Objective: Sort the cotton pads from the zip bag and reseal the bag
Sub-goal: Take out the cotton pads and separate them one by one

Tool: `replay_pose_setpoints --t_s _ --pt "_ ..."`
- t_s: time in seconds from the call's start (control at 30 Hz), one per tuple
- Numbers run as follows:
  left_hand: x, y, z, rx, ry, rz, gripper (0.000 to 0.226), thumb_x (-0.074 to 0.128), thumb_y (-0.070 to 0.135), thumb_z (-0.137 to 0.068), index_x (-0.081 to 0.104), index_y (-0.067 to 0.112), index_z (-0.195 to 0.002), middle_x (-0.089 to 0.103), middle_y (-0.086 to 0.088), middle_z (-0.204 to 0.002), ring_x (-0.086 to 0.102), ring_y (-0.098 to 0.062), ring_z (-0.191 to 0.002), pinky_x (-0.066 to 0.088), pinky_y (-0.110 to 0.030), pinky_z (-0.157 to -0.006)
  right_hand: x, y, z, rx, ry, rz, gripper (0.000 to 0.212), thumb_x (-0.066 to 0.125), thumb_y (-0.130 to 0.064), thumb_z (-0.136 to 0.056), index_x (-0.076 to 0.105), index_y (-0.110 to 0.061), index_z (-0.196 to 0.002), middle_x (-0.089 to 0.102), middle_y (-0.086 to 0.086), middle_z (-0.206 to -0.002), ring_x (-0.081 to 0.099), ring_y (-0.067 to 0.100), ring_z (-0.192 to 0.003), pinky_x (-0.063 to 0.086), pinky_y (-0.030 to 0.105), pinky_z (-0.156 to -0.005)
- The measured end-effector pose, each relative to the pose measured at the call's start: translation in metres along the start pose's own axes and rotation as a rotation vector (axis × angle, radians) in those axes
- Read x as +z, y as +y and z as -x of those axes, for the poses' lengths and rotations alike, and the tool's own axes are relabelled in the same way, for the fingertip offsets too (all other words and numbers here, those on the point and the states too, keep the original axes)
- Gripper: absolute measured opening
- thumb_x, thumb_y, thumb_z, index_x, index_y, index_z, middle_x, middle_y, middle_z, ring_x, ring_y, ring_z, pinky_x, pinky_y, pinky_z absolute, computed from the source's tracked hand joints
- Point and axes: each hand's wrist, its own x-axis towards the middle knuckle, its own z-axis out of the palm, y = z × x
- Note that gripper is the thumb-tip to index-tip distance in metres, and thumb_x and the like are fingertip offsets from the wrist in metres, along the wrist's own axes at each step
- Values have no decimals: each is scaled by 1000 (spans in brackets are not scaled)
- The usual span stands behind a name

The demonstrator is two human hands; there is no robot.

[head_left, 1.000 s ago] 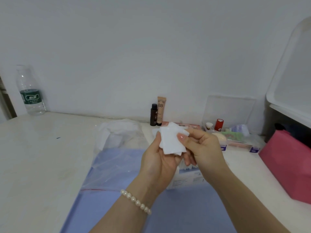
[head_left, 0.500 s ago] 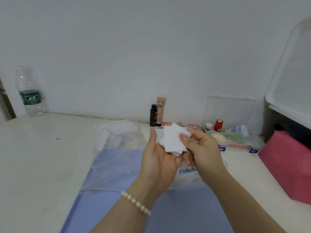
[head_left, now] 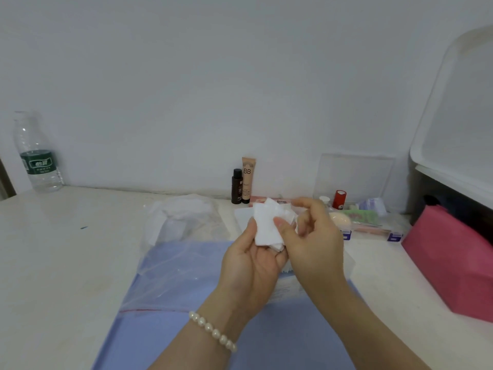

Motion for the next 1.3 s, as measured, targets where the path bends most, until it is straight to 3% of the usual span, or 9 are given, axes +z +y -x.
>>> replay_pose_setpoints --t_s 0.13,0.27,0.4,0.7,0.9,1.03,1.13,1.2,1.3 --pt "-2 1 -2 -12 35 39 47 34 31 -96 51 0 -127 63 -21 -121 57 -32 -118 47 -40 -95 1 4 2 -354 134 208 9 68 -21 -74 61 -15 -74 41 -21 -70 42 -8 -66 33 6 -60" --pt "-2 3 -3 6 20 47 48 38 32 -92 53 -1 -123 64 -22 -118 61 -31 -112 48 -40 -93 2 -6 4 -85 39 111 28 79 -34 -67 55 -20 -66 43 -16 -67 41 0 -66 32 11 -58" --pt "-2 4 -3 12 8 63 52 41 31 -87 51 -2 -126 62 -23 -121 58 -36 -116 41 -44 -104 -2 -14 1 142 -61 -2 31 83 -26 -63 55 -25 -77 44 -14 -74 44 2 -70 37 21 -65" --pt "-4 0 -3 -27 52 67 49 30 32 -99 52 -4 -124 64 -23 -117 65 -30 -104 53 -37 -87 -4 -21 3 -86 -115 167 32 78 -7 -68 53 -26 -62 48 -14 -67 44 -3 -66 34 5 -63" --pt "-8 5 -9 41 124 110 46 33 31 -99 53 -2 -124 62 -22 -122 54 -35 -120 37 -46 -107 -18 -28 -11 418 -138 -598 8 68 3 -78 63 -3 -82 65 0 -58 57 7 -48 45 16 -44" --pt "-4 5 -5 42 102 21 46 32 33 -100 56 -1 -118 63 -23 -118 63 -31 -99 51 -37 -87 -21 -25 -15 511 -298 -571 17 67 1 -79 63 2 -95 64 15 -62 57 13 -42 40 19 -37" --pt "-2 3 -5 37 89 -28 47 30 35 -100 58 -1 -112 67 -23 -107 63 -28 -80 47 -35 -69 -17 -22 -13 462 -343 -418 14 69 -2 -78 63 2 -91 65 14 -57 54 16 -36 36 19 -34" --pt "-2 3 -5 31 90 -31 47 30 35 -100 60 -1 -107 70 -21 -98 61 -29 -85 45 -38 -78 -16 -21 -12 413 -318 -375 11 69 -1 -78 64 1 -87 65 6 -52 53 12 -35 34 17 -33" --pt "-5 2 -6 12 102 -19 49 32 36 -99 57 -2 -117 65 -24 -113 57 -37 -114 38 -44 -102 -16 -23 -11 390 -287 -395 8 67 4 -79 62 1 -84 63 -3 -48 53 2 -34 35 12 -33"
